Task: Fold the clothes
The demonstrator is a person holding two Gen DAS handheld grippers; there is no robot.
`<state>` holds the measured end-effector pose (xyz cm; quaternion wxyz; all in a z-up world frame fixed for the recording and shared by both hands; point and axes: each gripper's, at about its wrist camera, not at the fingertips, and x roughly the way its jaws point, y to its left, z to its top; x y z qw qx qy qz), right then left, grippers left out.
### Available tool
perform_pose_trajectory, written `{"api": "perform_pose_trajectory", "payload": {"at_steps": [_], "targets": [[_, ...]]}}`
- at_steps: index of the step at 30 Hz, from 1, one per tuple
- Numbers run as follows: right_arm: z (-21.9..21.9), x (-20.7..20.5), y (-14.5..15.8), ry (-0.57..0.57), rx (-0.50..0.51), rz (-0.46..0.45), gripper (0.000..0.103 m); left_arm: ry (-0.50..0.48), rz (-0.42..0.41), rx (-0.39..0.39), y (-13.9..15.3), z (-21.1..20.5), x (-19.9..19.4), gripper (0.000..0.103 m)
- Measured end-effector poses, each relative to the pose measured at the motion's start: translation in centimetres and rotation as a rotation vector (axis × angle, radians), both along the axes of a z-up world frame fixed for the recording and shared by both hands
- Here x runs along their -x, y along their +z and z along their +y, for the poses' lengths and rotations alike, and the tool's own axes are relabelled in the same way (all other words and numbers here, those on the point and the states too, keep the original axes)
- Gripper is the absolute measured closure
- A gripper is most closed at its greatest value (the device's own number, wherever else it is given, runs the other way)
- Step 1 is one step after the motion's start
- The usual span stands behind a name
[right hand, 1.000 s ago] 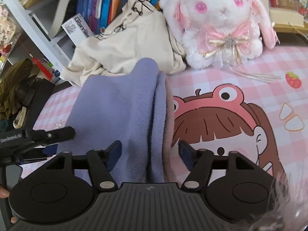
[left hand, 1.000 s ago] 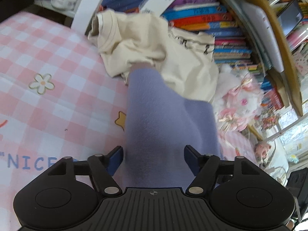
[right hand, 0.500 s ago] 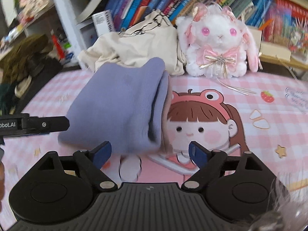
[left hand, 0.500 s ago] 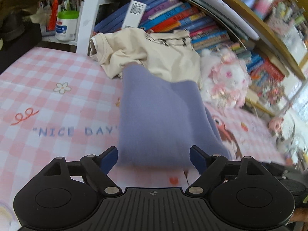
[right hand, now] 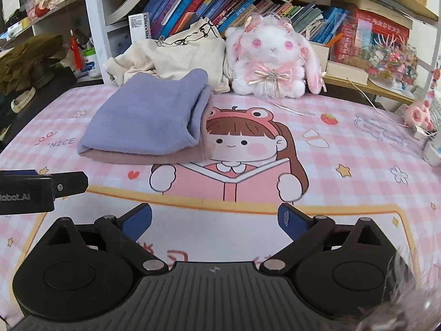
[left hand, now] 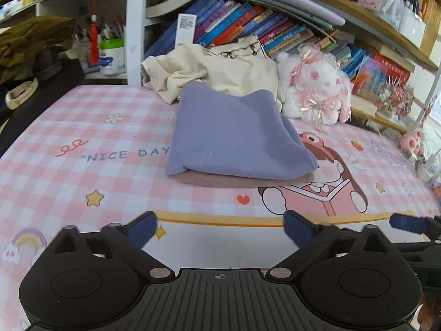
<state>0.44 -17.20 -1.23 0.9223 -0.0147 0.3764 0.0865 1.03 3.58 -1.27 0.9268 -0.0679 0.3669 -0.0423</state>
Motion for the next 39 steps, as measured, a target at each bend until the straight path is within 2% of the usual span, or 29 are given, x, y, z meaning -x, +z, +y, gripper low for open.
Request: {"api": "perform_pose_trajectory", "payload": {"at_steps": [7, 15, 24, 39], "targets": [[-0.9, 0.7, 0.3, -0.033, 0.008, -0.007, 0.003, 0.055, 0.007, -0.061, 0.0, 0.0, 1.1, 0.0], [-0.7, 1.4, 0.6, -0.012, 0.022, -0.015, 0.003, 0.055, 0.009, -0.12, 0.3, -0.6, 1.6, 0.0], [-0.6, 1.7, 0.5, -0.002, 0.022, -0.011, 0.003, 0.025, -0.022, -0.123, 0.8, -1.1, 2.2, 0.0], [-0.6, 1.6, 0.2, -0.007, 0.015, 0.009, 0.003, 0.048, -0.016, -0.101, 0.8, -0.5, 2.3, 0.0]]}}
